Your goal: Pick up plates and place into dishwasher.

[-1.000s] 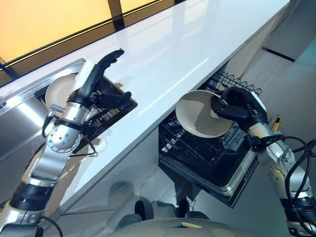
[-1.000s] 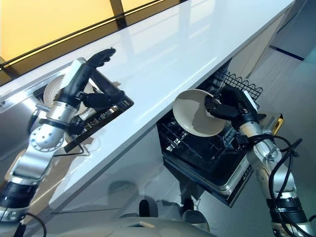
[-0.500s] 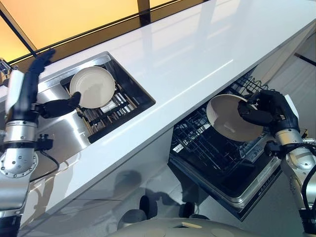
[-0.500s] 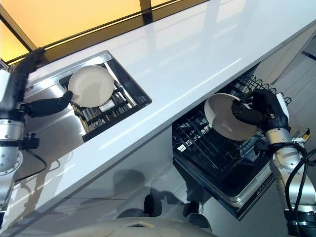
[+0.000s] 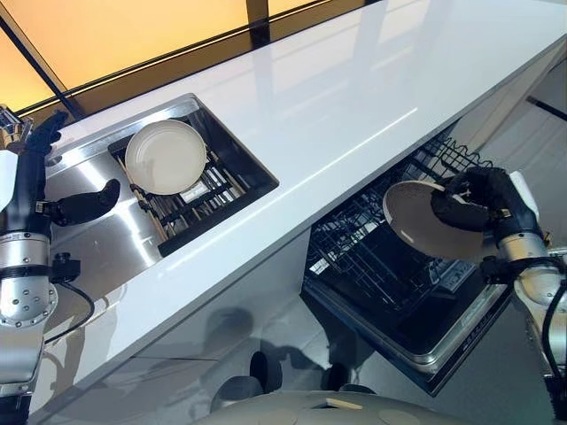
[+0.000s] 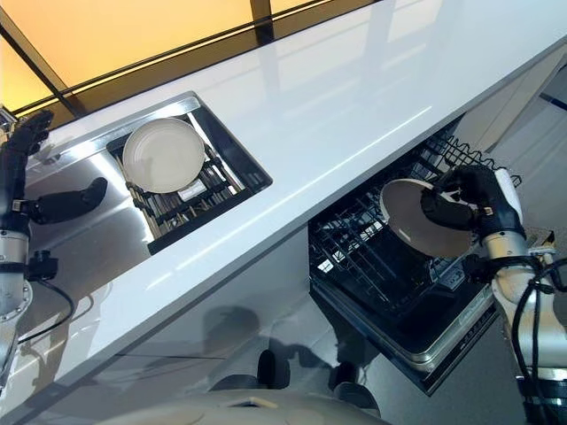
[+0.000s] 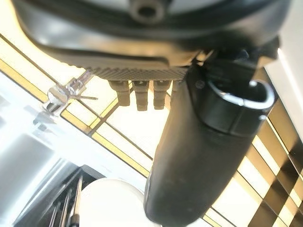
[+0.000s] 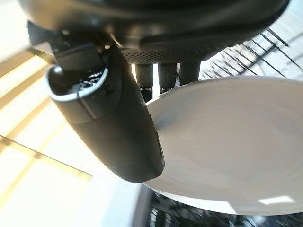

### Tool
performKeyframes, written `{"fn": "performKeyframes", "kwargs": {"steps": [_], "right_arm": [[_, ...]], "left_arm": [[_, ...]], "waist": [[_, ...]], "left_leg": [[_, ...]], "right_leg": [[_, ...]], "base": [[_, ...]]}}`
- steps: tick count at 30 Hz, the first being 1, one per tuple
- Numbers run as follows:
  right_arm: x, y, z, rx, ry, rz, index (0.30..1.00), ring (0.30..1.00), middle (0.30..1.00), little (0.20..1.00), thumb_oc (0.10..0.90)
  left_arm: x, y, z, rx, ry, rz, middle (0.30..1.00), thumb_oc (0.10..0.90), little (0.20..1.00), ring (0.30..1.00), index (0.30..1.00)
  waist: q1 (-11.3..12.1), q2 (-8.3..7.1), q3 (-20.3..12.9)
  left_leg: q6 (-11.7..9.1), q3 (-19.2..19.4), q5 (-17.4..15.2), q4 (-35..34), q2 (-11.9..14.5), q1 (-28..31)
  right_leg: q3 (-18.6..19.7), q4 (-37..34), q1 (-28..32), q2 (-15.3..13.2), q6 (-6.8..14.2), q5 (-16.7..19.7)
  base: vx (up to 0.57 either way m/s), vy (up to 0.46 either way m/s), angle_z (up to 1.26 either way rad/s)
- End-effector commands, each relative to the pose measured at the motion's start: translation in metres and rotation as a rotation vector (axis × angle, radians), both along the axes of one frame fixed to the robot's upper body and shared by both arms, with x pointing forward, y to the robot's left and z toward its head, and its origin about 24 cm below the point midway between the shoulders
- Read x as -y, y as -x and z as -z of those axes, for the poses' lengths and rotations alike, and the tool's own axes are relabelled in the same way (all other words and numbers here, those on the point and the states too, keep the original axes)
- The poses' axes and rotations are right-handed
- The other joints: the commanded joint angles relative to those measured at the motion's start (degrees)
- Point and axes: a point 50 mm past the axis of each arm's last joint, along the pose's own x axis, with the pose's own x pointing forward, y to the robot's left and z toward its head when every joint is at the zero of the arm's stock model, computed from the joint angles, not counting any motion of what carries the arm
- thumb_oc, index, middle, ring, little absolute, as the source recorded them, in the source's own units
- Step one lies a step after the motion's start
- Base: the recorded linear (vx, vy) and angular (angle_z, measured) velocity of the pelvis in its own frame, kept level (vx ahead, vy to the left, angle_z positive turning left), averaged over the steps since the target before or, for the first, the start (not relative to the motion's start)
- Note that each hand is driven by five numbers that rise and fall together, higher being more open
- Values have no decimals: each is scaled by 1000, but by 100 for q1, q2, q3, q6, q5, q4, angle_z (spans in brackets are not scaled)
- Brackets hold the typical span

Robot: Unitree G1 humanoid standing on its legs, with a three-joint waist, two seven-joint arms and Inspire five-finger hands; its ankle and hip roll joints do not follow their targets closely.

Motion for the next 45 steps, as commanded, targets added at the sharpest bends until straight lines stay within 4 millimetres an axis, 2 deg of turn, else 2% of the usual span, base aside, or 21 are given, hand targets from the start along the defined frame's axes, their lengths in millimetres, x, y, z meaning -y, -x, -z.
{"fn": "performKeyframes", "kwargs": {"steps": [1,9,13,20,25,33,34,35,45], "right_arm": [[-15,-26,-35,199,58,-26,300,300,300,200,100],[-45,-51,13,82,-25,-29,300,300,300,200,100],[-63,-63,27,38,-9,-32,300,300,300,200,100],[-83,-80,39,-6,-23,-23,300,300,300,200,100],[-96,-90,40,-12,-12,-23,300,300,300,200,100],[-116,-100,38,-7,-90,-38,300,300,300,200,100],[-117,-100,37,-3,-81,-35,519,519,519,455,355],[-116,-100,37,-2,-78,-30,900,900,900,900,800],[-102,-89,34,21,-48,-21,900,900,900,900,800]], "left_arm": [[17,-12,-49,245,-93,111,900,800,900,900,900],[42,-28,-40,212,-67,219,900,800,900,900,900],[54,-33,-38,203,-55,282,900,800,900,900,900],[69,-39,-38,206,-39,348,900,800,900,900,900],[77,-43,-38,215,-28,383,900,800,900,900,900],[83,-47,-36,198,-31,411,900,800,900,900,900],[82,-47,-36,196,-32,412,900,800,900,900,900],[82,-47,-36,197,-32,413,900,800,900,900,900],[74,-46,-37,187,-32,377,900,800,900,900,900]], "waist": [[72,-161,-379],[336,-146,-321],[478,-134,-310],[672,-124,-302],[802,-121,-304],[922,-124,-320],[923,-124,-324],[921,-123,-326],[752,-120,-324]], "left_leg": [[-99,-82,-400,14,-204,116],[-67,-265,-402,14,-248,125],[-51,-348,-394,14,-263,124],[-35,-480,-391,14,-286,124],[-29,-554,-384,14,-297,125],[-26,-651,-349,14,-311,107],[-23,-647,-347,14,-310,105],[-21,-644,-346,14,-310,103],[4,-538,-361,14,-301,112]], "right_leg": [[-213,25,210,-82,327,-77],[-340,25,280,-144,304,-77],[-405,25,310,-163,285,-82],[-498,25,358,-184,255,-93],[-562,25,394,-193,233,-94],[-625,25,426,-180,203,-101],[-628,25,426,-180,202,-101],[-628,25,424,-180,203,-100],[-519,25,383,-166,227,-83]], "base": [[8,10,3],[9,11,10],[15,17,17],[17,19,11],[15,11,9],[2,5,2],[-2,8,5],[-5,9,4],[0,0,0]]}}
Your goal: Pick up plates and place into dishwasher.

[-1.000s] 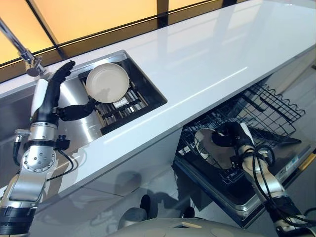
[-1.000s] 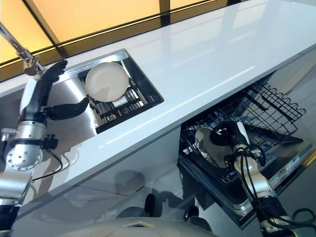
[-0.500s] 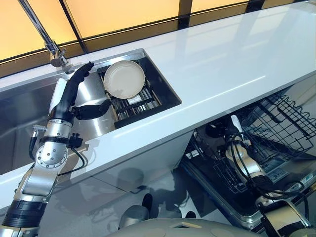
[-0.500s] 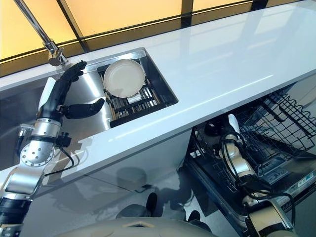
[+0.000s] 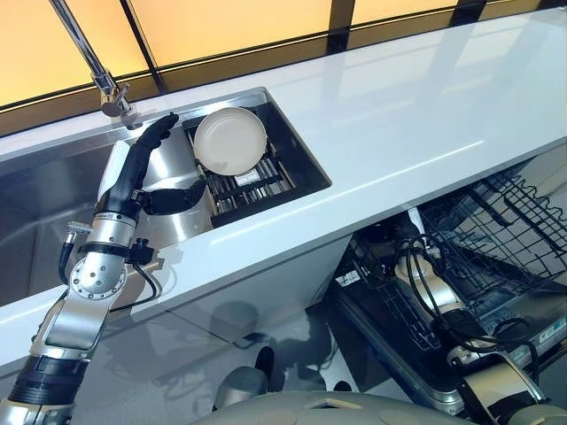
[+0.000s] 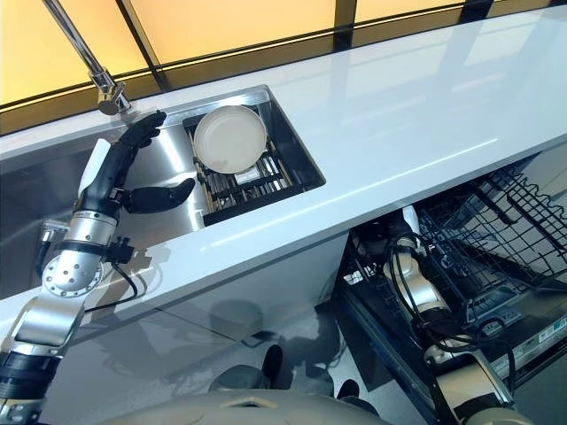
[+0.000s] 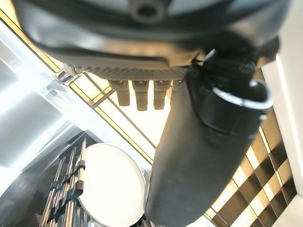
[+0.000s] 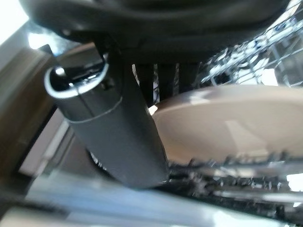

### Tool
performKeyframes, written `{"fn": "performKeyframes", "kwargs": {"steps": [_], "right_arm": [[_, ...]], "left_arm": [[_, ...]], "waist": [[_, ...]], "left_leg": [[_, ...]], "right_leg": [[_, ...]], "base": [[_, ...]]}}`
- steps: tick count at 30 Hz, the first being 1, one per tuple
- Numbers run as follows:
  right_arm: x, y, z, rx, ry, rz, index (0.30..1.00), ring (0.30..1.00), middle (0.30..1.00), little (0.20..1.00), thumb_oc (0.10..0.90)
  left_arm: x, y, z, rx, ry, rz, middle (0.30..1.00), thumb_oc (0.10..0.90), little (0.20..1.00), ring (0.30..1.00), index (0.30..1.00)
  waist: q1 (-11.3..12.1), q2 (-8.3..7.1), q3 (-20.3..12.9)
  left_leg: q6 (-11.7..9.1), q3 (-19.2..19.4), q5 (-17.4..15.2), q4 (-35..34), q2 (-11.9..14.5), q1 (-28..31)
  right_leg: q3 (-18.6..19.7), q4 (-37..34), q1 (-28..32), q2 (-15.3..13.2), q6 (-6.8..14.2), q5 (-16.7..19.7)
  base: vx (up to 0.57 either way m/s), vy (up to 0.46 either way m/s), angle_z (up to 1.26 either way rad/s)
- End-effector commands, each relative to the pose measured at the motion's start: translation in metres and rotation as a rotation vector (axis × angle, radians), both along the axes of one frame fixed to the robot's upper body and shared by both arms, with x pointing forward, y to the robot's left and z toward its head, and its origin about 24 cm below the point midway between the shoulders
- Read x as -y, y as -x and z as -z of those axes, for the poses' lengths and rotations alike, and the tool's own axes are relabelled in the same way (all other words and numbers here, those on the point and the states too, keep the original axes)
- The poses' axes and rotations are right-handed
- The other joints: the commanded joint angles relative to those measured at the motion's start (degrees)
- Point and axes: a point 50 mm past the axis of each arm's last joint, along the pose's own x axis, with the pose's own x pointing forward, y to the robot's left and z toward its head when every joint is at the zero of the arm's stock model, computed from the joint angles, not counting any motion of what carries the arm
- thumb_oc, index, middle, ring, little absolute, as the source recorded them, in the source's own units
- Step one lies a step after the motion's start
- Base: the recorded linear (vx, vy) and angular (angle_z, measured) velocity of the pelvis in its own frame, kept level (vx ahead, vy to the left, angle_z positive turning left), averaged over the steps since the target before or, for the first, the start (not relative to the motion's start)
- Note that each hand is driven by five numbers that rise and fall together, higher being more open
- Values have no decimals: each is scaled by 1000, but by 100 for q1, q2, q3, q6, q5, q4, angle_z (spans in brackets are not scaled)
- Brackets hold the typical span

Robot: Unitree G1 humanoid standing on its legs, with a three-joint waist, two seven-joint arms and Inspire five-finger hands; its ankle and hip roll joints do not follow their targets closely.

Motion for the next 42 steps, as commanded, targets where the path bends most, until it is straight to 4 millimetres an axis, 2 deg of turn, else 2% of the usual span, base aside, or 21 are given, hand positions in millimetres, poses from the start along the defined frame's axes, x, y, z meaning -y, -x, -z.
{"fn": "performKeyframes", "kwargs": {"steps": [1,10,18,25,31,37,42], "right_arm": [[-17,-22,-53,239,36,-102,900,900,900,900,800],[7,-9,-62,270,98,-79,900,900,900,900,800],[31,8,-85,406,227,-21,900,900,900,900,800],[49,22,-107,521,269,24,900,900,900,900,800],[52,34,-131,694,249,44,900,900,900,900,800],[52,44,-145,774,210,34,900,900,900,900,800],[54,50,-155,826,212,32,900,900,900,900,800]], "left_arm": [[9,-9,-48,228,-53,60,900,800,900,900,900],[-2,-9,-40,143,-98,34,900,800,900,900,900],[-9,-3,-41,156,-104,-2,900,800,900,900,900],[-17,3,-42,152,-107,-21,900,800,900,900,900],[-22,5,-42,149,-109,-46,900,800,900,900,900],[-28,8,-44,158,-130,-82,900,800,900,900,900],[-41,9,-56,194,-180,-161,900,800,900,900,900]], "waist": [[-63,-127,-316],[-256,-109,-312],[-449,-111,-304],[-575,-117,-320],[-682,-115,-329],[-756,-113,-353],[-827,-97,-378]], "left_leg": [[25,51,-486,15,-197,183],[30,183,-523,15,-179,221],[31,310,-571,15,-164,254],[24,398,-607,15,-152,281],[18,476,-575,15,-152,274],[12,553,-591,15,-144,275],[-11,600,-664,15,-134,319]], "right_leg": [[-9,51,149,-72,210,-36],[112,51,111,-64,256,-27],[217,51,76,-57,297,-26],[292,51,50,-55,333,-21],[347,51,-1,-61,358,36],[386,51,-29,-70,383,40],[427,51,-9,-67,419,-11]], "base": [[0,0,0],[-7,-1,-3],[-11,1,-6],[-17,2,-8],[-18,4,-5],[-9,2,-1],[-3,3,-5]]}}
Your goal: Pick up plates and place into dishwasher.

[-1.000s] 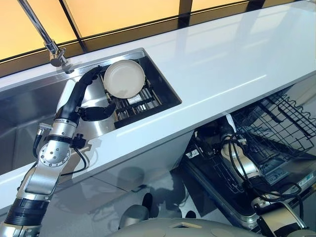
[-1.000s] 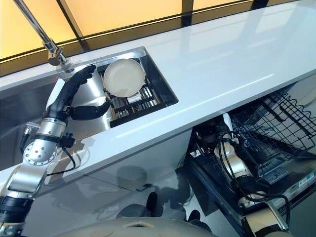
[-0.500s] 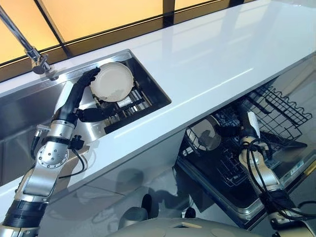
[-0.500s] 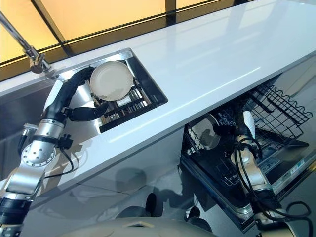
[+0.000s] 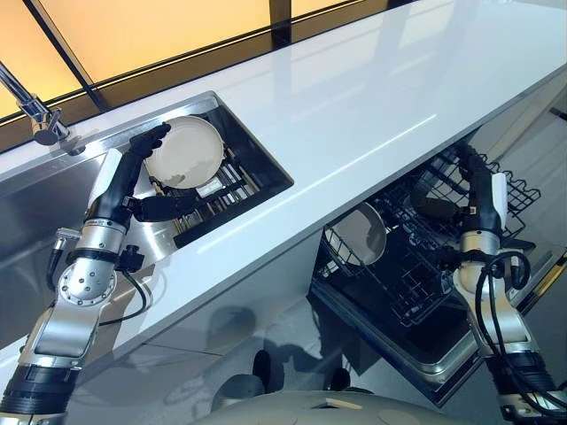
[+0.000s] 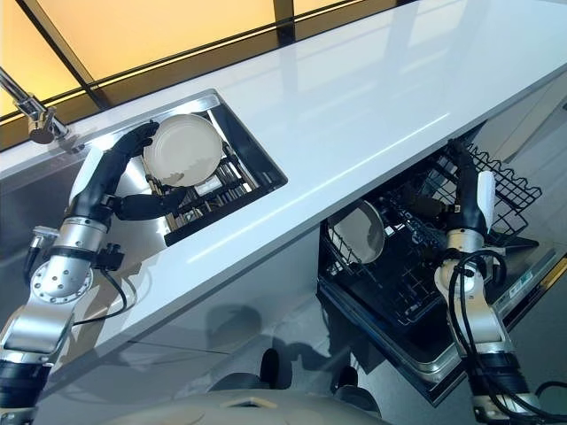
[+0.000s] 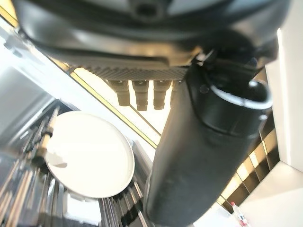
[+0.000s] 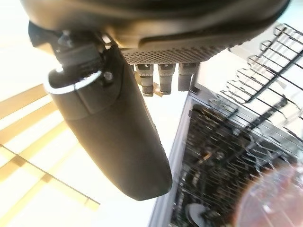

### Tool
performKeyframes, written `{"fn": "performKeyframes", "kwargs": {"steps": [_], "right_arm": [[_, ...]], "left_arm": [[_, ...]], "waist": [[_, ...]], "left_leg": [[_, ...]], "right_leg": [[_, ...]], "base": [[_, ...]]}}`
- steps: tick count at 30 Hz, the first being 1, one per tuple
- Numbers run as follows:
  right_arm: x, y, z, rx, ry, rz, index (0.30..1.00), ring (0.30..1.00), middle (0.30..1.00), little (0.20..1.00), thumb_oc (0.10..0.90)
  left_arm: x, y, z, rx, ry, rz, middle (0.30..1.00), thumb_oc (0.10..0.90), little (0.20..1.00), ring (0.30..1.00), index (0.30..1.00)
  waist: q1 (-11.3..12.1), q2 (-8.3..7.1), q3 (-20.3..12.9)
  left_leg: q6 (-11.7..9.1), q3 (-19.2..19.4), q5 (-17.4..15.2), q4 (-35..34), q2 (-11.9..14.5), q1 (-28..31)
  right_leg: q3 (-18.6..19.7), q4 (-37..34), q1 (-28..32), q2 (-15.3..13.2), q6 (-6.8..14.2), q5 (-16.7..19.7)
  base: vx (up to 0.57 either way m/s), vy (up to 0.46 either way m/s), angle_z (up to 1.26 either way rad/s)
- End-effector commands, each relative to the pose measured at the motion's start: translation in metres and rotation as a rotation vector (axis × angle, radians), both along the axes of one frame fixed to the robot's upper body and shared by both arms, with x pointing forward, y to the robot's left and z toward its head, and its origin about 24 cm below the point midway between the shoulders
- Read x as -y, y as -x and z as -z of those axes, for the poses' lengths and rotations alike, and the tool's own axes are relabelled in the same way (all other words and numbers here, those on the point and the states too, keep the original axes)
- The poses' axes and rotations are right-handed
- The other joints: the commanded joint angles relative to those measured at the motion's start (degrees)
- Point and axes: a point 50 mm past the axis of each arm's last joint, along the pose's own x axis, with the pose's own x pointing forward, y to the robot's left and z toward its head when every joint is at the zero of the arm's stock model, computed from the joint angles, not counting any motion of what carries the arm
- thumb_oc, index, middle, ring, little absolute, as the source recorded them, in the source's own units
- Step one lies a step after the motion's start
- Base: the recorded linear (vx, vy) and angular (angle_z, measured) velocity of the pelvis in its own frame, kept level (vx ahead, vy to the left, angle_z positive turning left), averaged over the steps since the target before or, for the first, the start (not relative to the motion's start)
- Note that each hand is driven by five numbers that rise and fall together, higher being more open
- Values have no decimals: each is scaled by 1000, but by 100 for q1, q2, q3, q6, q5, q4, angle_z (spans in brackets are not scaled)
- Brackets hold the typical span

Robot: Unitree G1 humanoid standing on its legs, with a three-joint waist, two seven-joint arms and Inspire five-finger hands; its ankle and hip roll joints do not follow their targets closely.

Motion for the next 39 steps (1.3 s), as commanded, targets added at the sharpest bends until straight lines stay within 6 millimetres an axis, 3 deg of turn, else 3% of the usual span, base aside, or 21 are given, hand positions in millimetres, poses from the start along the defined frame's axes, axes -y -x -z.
{"fn": "performKeyframes", "kwargs": {"steps": [1,6,10,18,23,31,39], "right_arm": [[-6,-2,-70,321,112,-76,900,900,900,900,800],[-5,-3,-80,351,126,-82,900,900,900,900,800],[-8,-6,-86,346,132,-109,900,900,900,900,800],[-6,-9,-82,295,139,-141,900,900,900,900,800],[-4,-12,-81,265,153,-158,900,900,900,900,800],[-6,-15,-82,228,189,-179,900,900,900,900,800],[-6,-21,-93,252,212,-193,900,900,900,900,800]], "left_arm": [[-25,-3,-63,231,-196,-116,900,800,900,900,900],[-40,-7,-90,255,-291,-182,900,800,900,900,900],[-54,-19,-107,165,-441,-243,900,800,900,900,900],[-71,-31,-100,55,-568,-317,900,800,900,900,900],[-89,-37,-87,4,-422,-369,900,800,900,900,900],[-100,-45,-68,-40,-241,-462,900,800,900,900,900],[-99,-52,-70,-37,-384,-501,900,800,900,900,900]], "waist": [[-133,-107,-376],[-184,-56,-404],[-281,4,-400],[-462,28,-386],[-542,13,-374],[-658,-27,-251],[-760,-71,144]], "left_leg": [[-66,191,-531,15,-169,262],[-90,237,-588,15,-161,290],[-99,337,-601,15,-151,293],[-81,453,-618,15,-171,294],[-71,498,-615,15,-180,283],[-36,557,-614,15,-178,231],[2,650,-572,33,-162,-15]], "right_leg": [[5,26,131,-80,413,45],[35,26,146,-70,439,-7],[80,26,124,-60,455,-13],[195,26,75,-32,450,-15],[270,26,35,-5,442,-6],[353,26,-60,13,416,-6],[511,56,-405,10,390,49]], "base": [[-6,12,-4],[1,13,-5],[3,26,-2],[25,34,-10],[44,52,-6],[46,58,-7],[-55,62,-11]]}}
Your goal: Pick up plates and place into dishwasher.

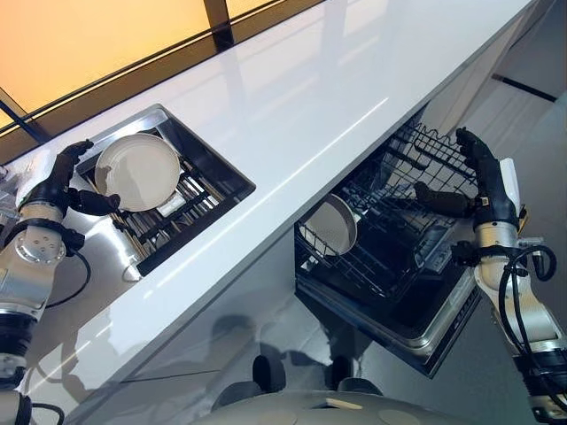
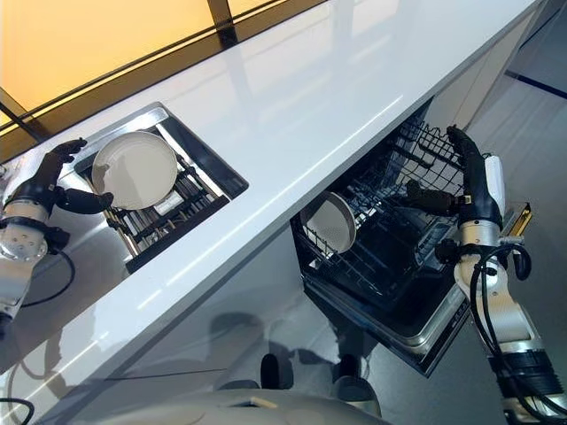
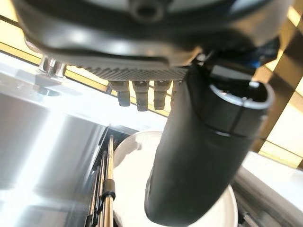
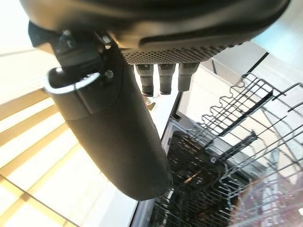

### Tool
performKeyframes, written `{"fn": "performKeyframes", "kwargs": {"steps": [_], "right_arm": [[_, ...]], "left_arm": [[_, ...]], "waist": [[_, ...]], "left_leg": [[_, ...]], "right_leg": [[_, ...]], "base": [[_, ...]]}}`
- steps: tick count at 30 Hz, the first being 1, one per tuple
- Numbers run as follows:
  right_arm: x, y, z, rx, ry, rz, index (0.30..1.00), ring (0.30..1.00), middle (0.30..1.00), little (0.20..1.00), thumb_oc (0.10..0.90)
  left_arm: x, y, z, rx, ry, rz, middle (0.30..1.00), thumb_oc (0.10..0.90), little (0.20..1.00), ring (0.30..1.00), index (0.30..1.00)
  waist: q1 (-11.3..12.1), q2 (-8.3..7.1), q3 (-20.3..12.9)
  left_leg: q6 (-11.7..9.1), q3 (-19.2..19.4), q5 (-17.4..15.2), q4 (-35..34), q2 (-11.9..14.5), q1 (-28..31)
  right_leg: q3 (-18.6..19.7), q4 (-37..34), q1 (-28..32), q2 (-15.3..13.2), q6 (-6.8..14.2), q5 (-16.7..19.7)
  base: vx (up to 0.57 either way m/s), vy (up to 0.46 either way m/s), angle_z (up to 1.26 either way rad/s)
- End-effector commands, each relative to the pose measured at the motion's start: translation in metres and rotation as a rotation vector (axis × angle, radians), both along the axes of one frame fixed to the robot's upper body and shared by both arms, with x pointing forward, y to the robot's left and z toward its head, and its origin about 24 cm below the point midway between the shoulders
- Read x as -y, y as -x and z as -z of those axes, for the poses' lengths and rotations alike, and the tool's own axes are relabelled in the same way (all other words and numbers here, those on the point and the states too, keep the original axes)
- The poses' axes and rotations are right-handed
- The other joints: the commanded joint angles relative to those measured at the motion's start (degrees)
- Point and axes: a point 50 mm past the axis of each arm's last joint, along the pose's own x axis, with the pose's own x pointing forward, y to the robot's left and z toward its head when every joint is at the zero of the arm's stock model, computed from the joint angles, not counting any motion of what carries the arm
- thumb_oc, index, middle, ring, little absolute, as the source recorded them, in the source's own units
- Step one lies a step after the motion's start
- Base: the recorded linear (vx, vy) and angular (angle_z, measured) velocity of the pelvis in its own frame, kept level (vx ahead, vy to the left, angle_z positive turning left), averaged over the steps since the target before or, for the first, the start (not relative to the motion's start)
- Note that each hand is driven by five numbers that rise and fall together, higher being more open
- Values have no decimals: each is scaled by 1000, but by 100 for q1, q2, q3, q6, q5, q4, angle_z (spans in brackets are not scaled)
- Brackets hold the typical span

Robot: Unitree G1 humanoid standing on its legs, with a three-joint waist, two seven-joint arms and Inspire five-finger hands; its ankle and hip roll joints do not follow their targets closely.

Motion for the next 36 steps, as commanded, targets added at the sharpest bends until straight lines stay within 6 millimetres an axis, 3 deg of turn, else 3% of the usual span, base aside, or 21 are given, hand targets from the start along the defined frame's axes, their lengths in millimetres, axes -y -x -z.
{"fn": "performKeyframes", "kwargs": {"steps": [1,9,16,21,29,36], "right_arm": [[-15,-16,-72,289,109,-109,900,900,900,900,800],[-19,-16,-74,296,110,-134,900,900,900,900,800],[-24,-20,-82,336,114,-144,900,900,900,900,800],[-24,-19,-83,344,112,-141,900,900,900,900,800],[-25,-18,-85,348,111,-155,900,900,900,900,800],[-21,-12,-77,331,110,-135,900,900,900,900,800]], "left_arm": [[-4,-17,-72,227,-190,-17,900,800,900,900,900],[-7,-17,-67,230,-181,-18,900,800,900,900,900],[1,-27,-82,223,-245,42,900,800,900,900,900],[0,-27,-82,178,-297,52,900,800,900,900,900],[4,-29,-81,108,-327,118,900,800,900,900,900],[8,-19,-95,243,-341,152,900,800,900,900,900]], "waist": [[-155,-160,203],[-184,-228,455],[-193,-266,735],[-203,-280,853],[-221,-280,903],[-155,-254,767]], "left_leg": [[2,97,-491,37,-184,139],[18,154,-466,57,-173,65],[18,204,-434,98,-163,-76],[20,212,-423,108,-172,-119],[10,228,-414,124,-174,-146],[7,183,-433,82,-190,-38]], "right_leg": [[-32,55,37,-69,407,-57],[27,58,-47,-61,430,-16],[35,80,-185,-78,441,34],[33,83,-236,-87,462,68],[12,96,-272,-112,473,91],[-54,78,-168,-121,491,89]], "base": [[-63,34,-17],[-12,13,-4],[-57,-1,4],[-31,-5,0],[0,0,0],[36,-31,0]]}}
